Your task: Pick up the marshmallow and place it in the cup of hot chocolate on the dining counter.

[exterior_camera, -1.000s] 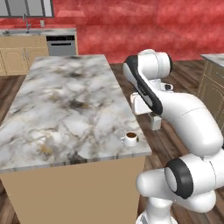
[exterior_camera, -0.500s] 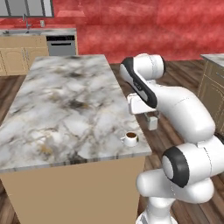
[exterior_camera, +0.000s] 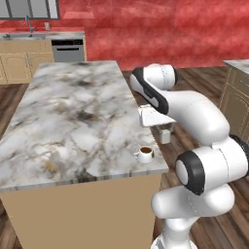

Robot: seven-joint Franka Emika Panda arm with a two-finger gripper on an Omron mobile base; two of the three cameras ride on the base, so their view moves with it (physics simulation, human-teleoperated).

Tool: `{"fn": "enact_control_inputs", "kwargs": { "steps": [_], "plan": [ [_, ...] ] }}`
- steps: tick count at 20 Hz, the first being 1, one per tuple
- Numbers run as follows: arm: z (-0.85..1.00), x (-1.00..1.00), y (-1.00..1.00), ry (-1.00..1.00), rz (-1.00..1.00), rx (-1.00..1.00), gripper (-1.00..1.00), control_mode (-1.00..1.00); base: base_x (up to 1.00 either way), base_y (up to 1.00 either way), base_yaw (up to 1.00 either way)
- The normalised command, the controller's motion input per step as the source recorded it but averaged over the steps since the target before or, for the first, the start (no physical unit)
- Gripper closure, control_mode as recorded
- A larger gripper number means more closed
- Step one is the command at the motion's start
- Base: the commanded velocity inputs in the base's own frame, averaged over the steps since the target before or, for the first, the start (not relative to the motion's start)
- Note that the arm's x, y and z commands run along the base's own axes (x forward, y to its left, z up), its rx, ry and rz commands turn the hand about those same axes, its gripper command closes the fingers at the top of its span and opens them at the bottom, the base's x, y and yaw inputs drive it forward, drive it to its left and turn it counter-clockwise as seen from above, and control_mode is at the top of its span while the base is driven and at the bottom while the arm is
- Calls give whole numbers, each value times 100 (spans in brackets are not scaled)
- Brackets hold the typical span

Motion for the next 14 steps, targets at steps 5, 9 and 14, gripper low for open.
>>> {"fn": "enact_control_inputs", "kwargs": {
  "steps": [5,9,14],
  "plan": [
    [-23,10,1,-5,0,-1,100,-100,0,0,0],
    [-39,11,0,-10,0,0,100,-100,0,0,0],
    [-23,20,0,-4,0,0,100,-100,0,0,0]
  ]
}}
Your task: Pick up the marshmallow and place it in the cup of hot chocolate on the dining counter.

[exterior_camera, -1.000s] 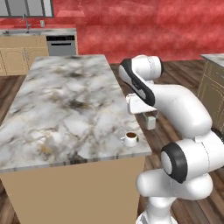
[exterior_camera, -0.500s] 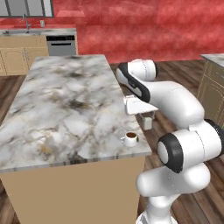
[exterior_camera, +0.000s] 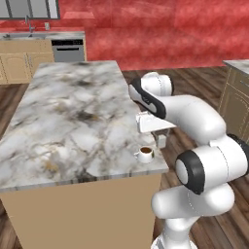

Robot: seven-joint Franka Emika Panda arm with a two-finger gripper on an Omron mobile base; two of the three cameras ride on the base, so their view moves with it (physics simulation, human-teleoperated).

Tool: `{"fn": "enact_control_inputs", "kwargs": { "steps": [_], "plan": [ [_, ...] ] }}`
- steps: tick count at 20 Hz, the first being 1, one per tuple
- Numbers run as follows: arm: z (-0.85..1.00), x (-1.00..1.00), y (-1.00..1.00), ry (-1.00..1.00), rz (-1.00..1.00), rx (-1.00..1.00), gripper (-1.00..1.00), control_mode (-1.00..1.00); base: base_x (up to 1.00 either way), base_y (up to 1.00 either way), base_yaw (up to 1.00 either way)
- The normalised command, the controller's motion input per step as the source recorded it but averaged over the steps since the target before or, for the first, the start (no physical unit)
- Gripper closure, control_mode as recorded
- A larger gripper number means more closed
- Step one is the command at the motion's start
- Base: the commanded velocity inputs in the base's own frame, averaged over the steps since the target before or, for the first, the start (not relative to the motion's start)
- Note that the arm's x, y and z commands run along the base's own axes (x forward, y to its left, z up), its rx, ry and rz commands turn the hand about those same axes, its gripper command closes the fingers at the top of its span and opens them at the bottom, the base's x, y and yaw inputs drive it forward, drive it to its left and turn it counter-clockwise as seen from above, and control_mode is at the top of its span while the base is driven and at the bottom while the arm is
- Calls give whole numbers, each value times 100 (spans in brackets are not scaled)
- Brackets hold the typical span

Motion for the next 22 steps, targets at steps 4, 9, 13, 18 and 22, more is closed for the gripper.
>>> {"fn": "enact_control_inputs", "kwargs": {
  "steps": [4,9,13,18,22],
  "plan": [
    [-22,16,0,0,0,0,100,-100,0,0,0],
    [-10,31,0,0,0,0,100,-100,0,0,0],
    [-14,41,0,0,0,0,100,-100,0,0,0],
    [-18,32,0,-1,0,0,100,-100,0,0,0],
    [-25,24,1,-8,0,0,100,-100,0,0,0]
  ]
}}
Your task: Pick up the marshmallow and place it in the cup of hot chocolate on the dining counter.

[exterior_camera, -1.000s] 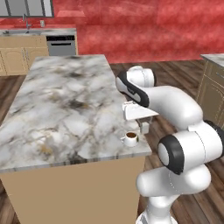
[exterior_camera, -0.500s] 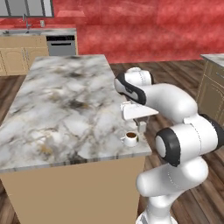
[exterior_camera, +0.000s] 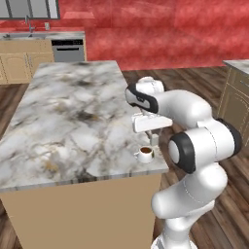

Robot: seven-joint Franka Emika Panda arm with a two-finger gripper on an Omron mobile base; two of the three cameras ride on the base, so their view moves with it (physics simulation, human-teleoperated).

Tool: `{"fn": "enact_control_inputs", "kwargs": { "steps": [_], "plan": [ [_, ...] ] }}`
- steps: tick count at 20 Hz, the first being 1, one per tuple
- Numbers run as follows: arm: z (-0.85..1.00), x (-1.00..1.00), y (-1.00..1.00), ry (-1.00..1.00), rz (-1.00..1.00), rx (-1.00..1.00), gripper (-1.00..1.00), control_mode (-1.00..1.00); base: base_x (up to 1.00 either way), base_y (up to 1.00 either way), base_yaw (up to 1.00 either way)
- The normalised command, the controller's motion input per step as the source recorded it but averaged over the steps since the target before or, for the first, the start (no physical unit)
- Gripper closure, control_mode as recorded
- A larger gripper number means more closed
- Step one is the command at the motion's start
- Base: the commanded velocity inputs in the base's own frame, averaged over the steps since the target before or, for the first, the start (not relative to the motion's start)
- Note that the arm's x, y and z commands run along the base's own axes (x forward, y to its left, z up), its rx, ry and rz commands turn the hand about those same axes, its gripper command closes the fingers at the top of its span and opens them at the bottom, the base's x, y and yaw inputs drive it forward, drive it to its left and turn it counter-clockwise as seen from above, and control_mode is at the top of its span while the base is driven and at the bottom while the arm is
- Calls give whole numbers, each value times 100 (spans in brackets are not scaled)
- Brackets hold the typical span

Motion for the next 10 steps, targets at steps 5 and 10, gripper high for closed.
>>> {"fn": "enact_control_inputs", "kwargs": {
  "steps": [5,10],
  "plan": [
    [-26,21,2,-17,0,0,100,-100,0,0,0],
    [-21,7,4,-20,0,0,100,-100,0,0,0]
  ]
}}
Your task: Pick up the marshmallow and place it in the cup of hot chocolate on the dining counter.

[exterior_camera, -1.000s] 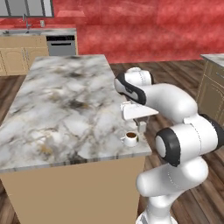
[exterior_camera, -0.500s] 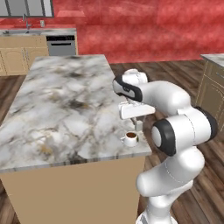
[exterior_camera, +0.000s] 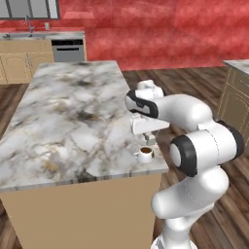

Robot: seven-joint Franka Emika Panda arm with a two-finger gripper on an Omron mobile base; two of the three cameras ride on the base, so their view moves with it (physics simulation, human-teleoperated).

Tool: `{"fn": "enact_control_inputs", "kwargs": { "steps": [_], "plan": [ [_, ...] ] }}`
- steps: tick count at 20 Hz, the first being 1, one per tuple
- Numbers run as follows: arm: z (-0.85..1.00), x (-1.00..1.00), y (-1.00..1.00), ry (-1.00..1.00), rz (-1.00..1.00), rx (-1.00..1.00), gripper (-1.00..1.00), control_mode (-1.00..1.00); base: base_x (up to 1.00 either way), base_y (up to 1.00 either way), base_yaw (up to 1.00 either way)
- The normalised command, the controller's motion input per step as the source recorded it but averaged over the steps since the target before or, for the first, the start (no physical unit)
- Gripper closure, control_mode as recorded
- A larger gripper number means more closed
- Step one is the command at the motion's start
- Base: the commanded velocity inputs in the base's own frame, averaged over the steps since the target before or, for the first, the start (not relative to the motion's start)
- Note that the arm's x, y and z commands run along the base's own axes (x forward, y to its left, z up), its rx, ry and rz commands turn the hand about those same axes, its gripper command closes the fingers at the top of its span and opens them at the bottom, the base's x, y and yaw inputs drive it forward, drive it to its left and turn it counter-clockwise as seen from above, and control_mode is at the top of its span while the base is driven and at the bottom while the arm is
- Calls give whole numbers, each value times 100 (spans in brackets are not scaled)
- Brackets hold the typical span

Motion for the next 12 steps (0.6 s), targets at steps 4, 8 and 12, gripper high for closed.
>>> {"fn": "enact_control_inputs", "kwargs": {
  "steps": [4,8,12],
  "plan": [
    [-14,4,0,-13,0,0,100,-100,0,0,0],
    [-13,7,0,-9,0,0,100,-100,0,0,0],
    [-12,18,0,-2,0,0,100,-100,0,0,0]
  ]
}}
